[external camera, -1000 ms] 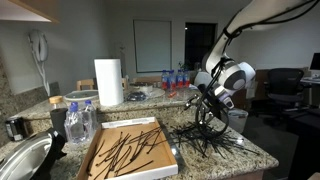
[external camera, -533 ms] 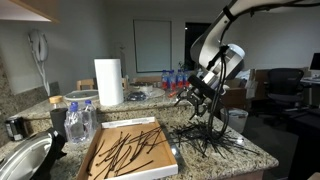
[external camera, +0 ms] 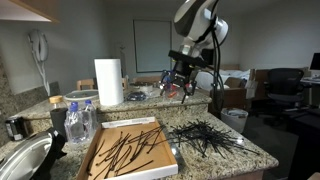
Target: Pick up some of the black cables from the box and put them on the counter
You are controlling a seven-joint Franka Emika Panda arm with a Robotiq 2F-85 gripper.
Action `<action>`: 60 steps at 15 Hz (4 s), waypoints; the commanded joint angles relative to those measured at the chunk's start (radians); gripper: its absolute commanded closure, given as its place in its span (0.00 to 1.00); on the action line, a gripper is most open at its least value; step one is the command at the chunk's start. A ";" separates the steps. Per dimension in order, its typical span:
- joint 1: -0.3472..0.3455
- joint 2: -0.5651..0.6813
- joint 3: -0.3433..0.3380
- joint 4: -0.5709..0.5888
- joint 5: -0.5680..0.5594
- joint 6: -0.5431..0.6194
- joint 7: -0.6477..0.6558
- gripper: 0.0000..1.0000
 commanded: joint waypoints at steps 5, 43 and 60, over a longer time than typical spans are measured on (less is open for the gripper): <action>0.103 0.306 -0.008 0.398 -0.086 -0.351 0.039 0.00; 0.326 0.587 -0.135 0.327 -0.613 0.263 1.353 0.00; 0.249 0.643 -0.072 0.320 -0.401 0.321 1.144 0.00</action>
